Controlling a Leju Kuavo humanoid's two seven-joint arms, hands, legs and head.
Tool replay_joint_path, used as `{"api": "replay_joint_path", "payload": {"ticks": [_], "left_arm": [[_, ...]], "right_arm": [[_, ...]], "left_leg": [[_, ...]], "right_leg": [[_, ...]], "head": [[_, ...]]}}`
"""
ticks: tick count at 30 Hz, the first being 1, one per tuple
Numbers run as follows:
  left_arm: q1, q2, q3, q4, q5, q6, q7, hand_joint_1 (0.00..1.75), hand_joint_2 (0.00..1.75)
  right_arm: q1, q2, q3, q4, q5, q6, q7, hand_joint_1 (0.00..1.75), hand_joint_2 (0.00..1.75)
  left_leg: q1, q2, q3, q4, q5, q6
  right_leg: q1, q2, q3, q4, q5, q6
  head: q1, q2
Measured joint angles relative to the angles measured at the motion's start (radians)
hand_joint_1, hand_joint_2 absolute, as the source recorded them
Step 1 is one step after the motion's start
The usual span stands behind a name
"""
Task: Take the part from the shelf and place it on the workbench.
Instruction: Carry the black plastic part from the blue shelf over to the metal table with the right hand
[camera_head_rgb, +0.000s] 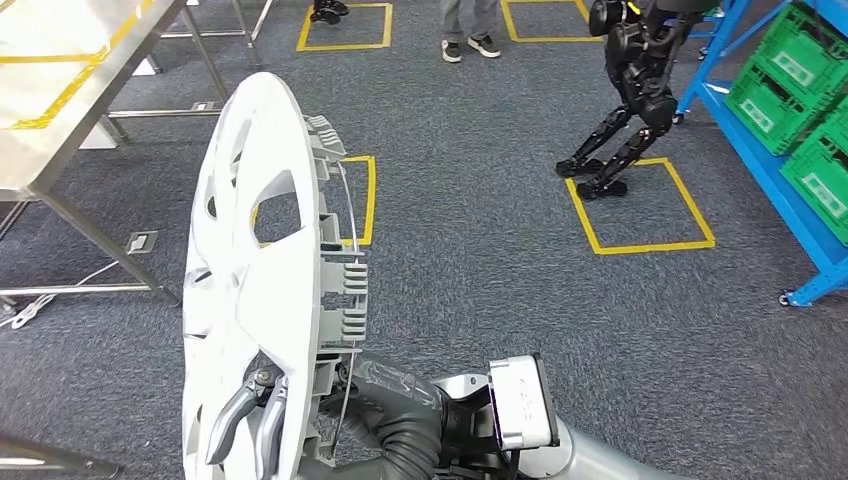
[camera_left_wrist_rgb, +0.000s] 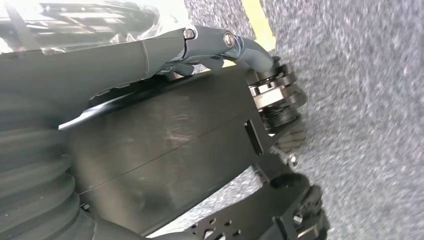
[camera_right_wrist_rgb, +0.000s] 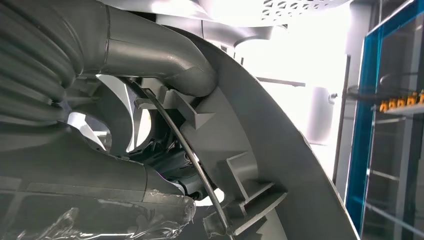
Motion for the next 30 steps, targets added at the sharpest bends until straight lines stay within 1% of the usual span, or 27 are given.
{"api": "replay_joint_path", "payload": {"ticks": [1,2,3,5,7,8,9,10,11,12,13,14,15,16,17,18,19,20,21,22,24,25,26,27,28,29,30], "left_arm": [[-0.001,0.000,-0.003,0.000,-0.001,0.002,0.000,0.00,1.75],[0.000,0.000,-0.004,0.001,-0.002,0.003,-0.001,0.00,1.75],[0.002,0.000,-0.006,0.002,-0.002,0.003,-0.001,0.00,1.75],[0.009,0.000,-0.008,0.005,-0.001,0.004,0.000,0.00,1.75],[0.013,0.000,-0.009,0.007,-0.001,0.004,0.001,0.00,1.75],[0.014,0.000,-0.009,0.008,-0.002,0.004,0.001,0.00,1.75],[0.014,0.000,-0.010,0.009,-0.002,0.002,0.001,0.00,1.75],[0.014,0.000,-0.010,0.009,-0.003,0.000,0.001,0.00,1.75],[0.013,0.000,-0.010,0.009,-0.003,-0.001,0.001,0.00,1.75],[0.012,-0.001,-0.010,0.009,-0.003,-0.003,0.001,0.00,1.75],[0.011,-0.002,-0.010,0.009,-0.003,-0.004,0.001,0.00,1.75],[0.010,-0.002,-0.011,0.009,-0.003,-0.005,0.001,0.00,1.75],[0.009,-0.002,-0.011,0.009,-0.004,-0.006,0.001,0.00,1.75],[0.008,-0.003,-0.012,0.009,-0.004,-0.007,0.001,0.00,1.75],[0.007,-0.003,-0.013,0.009,-0.005,-0.009,0.001,0.00,1.75],[0.005,-0.004,-0.015,0.009,-0.005,-0.012,0.002,0.00,1.75],[0.004,-0.005,-0.017,0.009,-0.006,-0.016,0.003,0.00,1.75],[0.002,-0.006,-0.020,0.009,-0.008,-0.018,0.004,0.00,1.75],[0.000,-0.008,-0.023,0.009,-0.011,-0.021,0.005,0.00,1.75],[-0.001,-0.008,-0.026,0.009,-0.013,-0.022,0.006,0.00,1.75],[-0.004,-0.008,-0.029,0.009,-0.017,-0.022,0.010,0.00,1.75],[-0.005,-0.008,-0.030,0.009,-0.017,-0.022,0.012,0.00,1.75],[-0.005,-0.008,-0.031,0.009,-0.017,-0.022,0.015,0.00,1.75],[-0.004,-0.007,-0.032,0.010,-0.016,-0.020,0.017,0.00,1.75],[-0.004,-0.006,-0.033,0.010,-0.017,-0.018,0.019,0.00,1.75],[-0.005,-0.006,-0.033,0.010,-0.017,-0.014,0.019,0.00,1.75],[-0.007,-0.006,-0.033,0.010,-0.018,-0.011,0.019,0.00,1.75]], "right_arm": [[0.001,0.000,0.001,0.000,0.000,0.000,0.000,1.75,1.75],[0.001,0.000,0.001,0.000,0.000,0.000,0.001,1.75,1.75],[0.000,0.000,0.001,0.000,0.002,0.000,0.001,1.75,1.75],[-0.008,-0.001,0.000,0.000,0.008,0.008,0.002,1.75,1.75],[-0.027,-0.004,-0.006,0.001,0.009,0.028,0.005,1.75,1.75],[-0.037,-0.005,-0.009,0.002,0.005,0.037,0.007,1.75,1.75],[-0.043,-0.006,-0.013,0.003,0.002,0.042,0.008,1.75,1.75],[-0.044,-0.006,-0.015,0.003,0.000,0.041,0.009,1.75,1.75],[-0.040,-0.005,-0.016,0.003,0.002,0.035,0.009,1.75,1.75],[-0.032,-0.005,-0.016,0.002,0.006,0.027,0.010,1.75,1.75],[-0.023,-0.005,-0.015,0.002,0.013,0.019,0.010,1.75,1.75],[-0.014,-0.006,-0.014,0.002,0.019,0.012,0.010,1.75,1.75],[-0.005,-0.007,-0.013,0.002,0.024,0.006,0.010,1.75,1.75],[0.001,-0.009,-0.012,0.002,0.027,0.003,0.010,1.75,1.75],[0.005,-0.010,-0.012,0.002,0.029,0.000,0.010,1.75,1.75],[0.007,-0.010,-0.011,0.002,0.030,-0.001,0.010,1.75,1.75],[0.007,-0.010,-0.011,0.001,0.030,-0.002,0.010,1.75,1.75],[0.007,-0.010,-0.011,0.001,0.030,-0.003,0.010,1.75,1.75],[0.007,-0.011,-0.012,0.000,0.030,-0.004,0.010,1.75,1.75],[0.007,-0.011,-0.012,0.000,0.030,-0.006,0.010,1.75,1.75],[0.007,-0.011,-0.012,0.000,0.031,-0.010,0.009,1.75,1.75],[0.007,-0.010,-0.012,0.000,0.031,-0.012,0.009,1.75,1.75],[0.007,-0.010,-0.012,-0.001,0.031,-0.014,0.009,1.75,1.75],[0.007,-0.009,-0.012,-0.001,0.031,-0.015,0.009,1.75,1.75],[0.007,-0.009,-0.013,-0.001,0.031,-0.017,0.008,1.75,1.75],[0.008,-0.009,-0.012,-0.001,0.031,-0.018,0.008,1.75,1.75],[0.009,-0.009,-0.012,-0.001,0.031,-0.018,0.008,1.75,1.75]], "left_leg": [[0.001,0.005,-0.008,0.021,0.000,-0.003],[0.003,0.010,0.002,0.006,0.018,-0.004],[0.004,0.019,0.027,-0.041,0.048,-0.005],[-0.001,0.059,0.084,-0.153,0.092,-0.001],[-0.012,0.088,0.106,-0.204,0.094,0.015],[-0.015,0.085,0.106,-0.209,0.092,0.025],[-0.015,0.074,0.103,-0.211,0.092,0.034],[-0.014,0.060,0.103,-0.213,0.093,0.040],[-0.012,0.048,0.103,-0.215,0.095,0.046],[-0.009,0.037,0.105,-0.217,0.096,0.051],[-0.008,0.026,0.105,-0.217,0.097,0.055],[-0.008,0.014,0.105,-0.217,0.096,0.058],[-0.009,0.001,0.106,-0.217,0.096,0.060],[-0.010,-0.014,0.107,-0.217,0.095,0.061],[-0.011,-0.030,0.109,-0.216,0.095,0.061],[-0.012,-0.045,0.111,-0.216,0.094,0.060],[-0.011,-0.059,0.113,-0.215,0.092,0.059],[-0.011,-0.072,0.114,-0.214,0.090,0.057],[-0.010,-0.084,0.112,-0.213,0.089,0.053],[-0.007,-0.095,0.110,-0.212,0.088,0.048],[-0.002,-0.116,0.105,-0.216,0.089,0.036],[-0.002,-0.113,0.104,-0.214,0.086,0.031],[-0.003,-0.095,0.099,-0.202,0.077,0.026],[-0.005,-0.067,0.087,-0.173,0.058,0.021],[-0.006,-0.034,0.069,-0.125,0.032,0.017],[-0.006,-0.010,0.042,-0.065,0.003,0.011],[-0.004,0.000,0.016,-0.007,-0.020,0.006]], "right_leg": [[0.000,-0.016,0.001,0.001,-0.003,0.001],[0.000,-0.031,0.003,0.004,-0.007,0.002],[0.000,-0.044,0.005,0.007,-0.012,0.005],[0.002,-0.068,0.008,0.015,-0.022,0.013],[0.007,-0.087,0.006,0.020,-0.028,0.023],[0.009,-0.098,0.005,0.022,-0.029,0.027],[0.008,-0.108,0.006,0.022,-0.032,0.031],[0.006,-0.100,0.006,0.026,-0.038,0.036],[0.002,-0.077,0.000,0.044,-0.052,0.040],[0.000,-0.044,-0.018,0.081,-0.073,0.044],[-0.003,-0.009,-0.047,0.140,-0.100,0.045],[-0.003,0.011,-0.085,0.210,-0.127,0.045],[-0.003,0.019,-0.122,0.272,-0.143,0.045],[-0.002,0.022,-0.147,0.306,-0.141,0.043],[-0.001,0.024,-0.155,0.303,-0.120,0.039],[0.000,0.031,-0.143,0.260,-0.081,0.035],[0.001,0.050,-0.120,0.192,-0.035,0.029],[0.001,0.073,-0.094,0.125,-0.001,0.023],[0.001,0.093,-0.072,0.073,0.020,0.020],[0.002,0.106,-0.060,0.042,0.027,0.018],[0.004,0.095,-0.051,0.028,0.022,0.017],[0.003,0.083,-0.046,0.021,0.023,0.014],[0.002,0.070,-0.039,0.014,0.023,0.010],[0.000,0.056,-0.031,0.006,0.024,0.006],[0.000,0.041,-0.024,0.002,0.023,0.002],[0.000,0.027,-0.019,0.000,0.020,0.000],[0.000,0.010,-0.016,0.000,0.016,0.000]], "head": [[-0.001,0.000],[-0.002,0.000],[-0.004,0.000],[-0.007,0.000],[-0.008,0.000],[-0.006,0.000],[-0.004,0.000],[-0.001,0.000],[0.001,0.000],[0.005,0.000],[0.009,0.000],[0.013,0.000],[0.016,0.000],[0.017,0.000],[0.018,0.000],[0.018,0.000],[0.018,0.000],[0.018,0.000],[0.018,0.000],[0.019,0.000],[0.020,0.000],[0.021,0.000],[0.018,0.000],[0.015,0.000],[0.011,0.000],[0.007,0.000],[0.005,0.000]]}}
